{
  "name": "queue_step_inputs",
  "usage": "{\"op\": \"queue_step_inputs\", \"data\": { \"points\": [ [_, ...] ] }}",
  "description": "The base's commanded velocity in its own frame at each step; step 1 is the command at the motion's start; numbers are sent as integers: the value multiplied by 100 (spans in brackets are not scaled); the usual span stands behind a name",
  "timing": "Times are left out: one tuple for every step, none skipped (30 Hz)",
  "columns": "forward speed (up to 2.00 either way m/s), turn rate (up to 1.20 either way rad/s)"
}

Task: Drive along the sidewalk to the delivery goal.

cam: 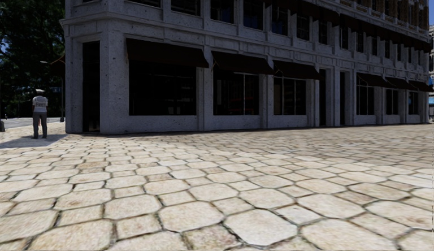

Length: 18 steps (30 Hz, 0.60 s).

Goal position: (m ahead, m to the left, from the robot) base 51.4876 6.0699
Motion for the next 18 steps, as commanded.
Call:
{"op": "queue_step_inputs", "data": {
  "points": [
    [177, 59],
    [178, 59],
    [178, 59],
    [179, 59],
    [179, 59],
    [180, 59],
    [180, 59],
    [180, 59],
    [181, 59],
    [181, 59],
    [181, 59],
    [181, 59],
    [181, 59],
    [181, 59],
    [180, 71],
    [179, 72],
    [179, 72],
    [179, 73]
  ]
}}
